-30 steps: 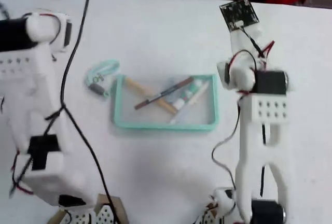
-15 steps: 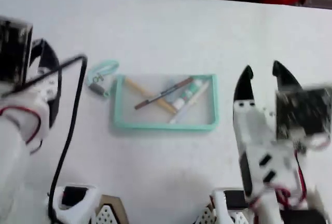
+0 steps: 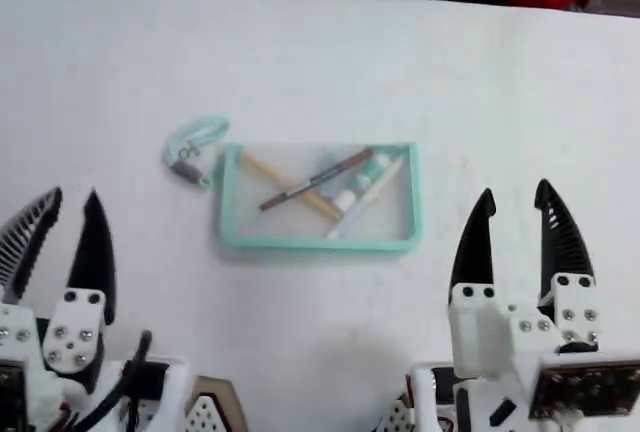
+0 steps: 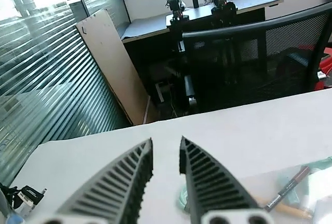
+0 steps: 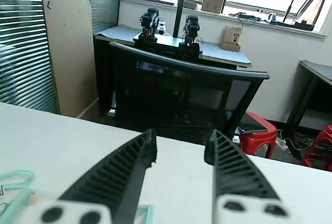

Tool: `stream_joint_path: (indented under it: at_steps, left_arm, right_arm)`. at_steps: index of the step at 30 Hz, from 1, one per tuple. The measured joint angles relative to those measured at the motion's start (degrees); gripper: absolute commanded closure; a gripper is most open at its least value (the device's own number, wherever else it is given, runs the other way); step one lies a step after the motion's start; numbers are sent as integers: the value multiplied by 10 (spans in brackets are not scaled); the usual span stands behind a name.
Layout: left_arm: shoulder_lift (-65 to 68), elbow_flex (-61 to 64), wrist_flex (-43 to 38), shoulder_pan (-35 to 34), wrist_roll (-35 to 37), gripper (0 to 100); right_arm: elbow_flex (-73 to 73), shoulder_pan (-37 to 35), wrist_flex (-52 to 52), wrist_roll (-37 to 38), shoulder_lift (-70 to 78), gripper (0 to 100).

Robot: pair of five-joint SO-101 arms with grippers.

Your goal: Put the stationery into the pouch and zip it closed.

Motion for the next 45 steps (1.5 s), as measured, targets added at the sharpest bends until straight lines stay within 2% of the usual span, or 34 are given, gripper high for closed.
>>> stream_joint_path:
  at_steps: [5,10,16,20,24,29,32,36,42,45]
  left_arm:
    - [-157,214,-84,1,0,883]
    - [-331,426,-212,-5,0,884]
    - [-345,546,-243,-79,-1,879]
    - [-345,646,-267,-91,-1,879]
    - [-344,807,-367,-93,-1,879]
    - [-336,1004,-531,-95,-1,880]
    - [-339,1017,-522,-95,-1,880]
    - [-331,1020,-473,-95,9,879]
    - [-331,1020,-400,-95,178,884]
    - [-331,1020,-373,-83,204,884]
  right_arm:
    - [136,0,-74,0,-100,839]
    - [186,-1,-97,-1,-107,839]
    - [216,0,-98,-1,-111,839]
    - [290,-21,-117,-1,-111,839]
    - [427,-53,-180,0,-107,839]
    - [635,-46,-321,0,-104,839]
    - [658,-26,-357,-1,-111,841]
    - [666,-4,-348,0,-102,840]
    - [667,-6,-220,-15,-98,840]
    - [667,-3,-160,-81,-98,840]
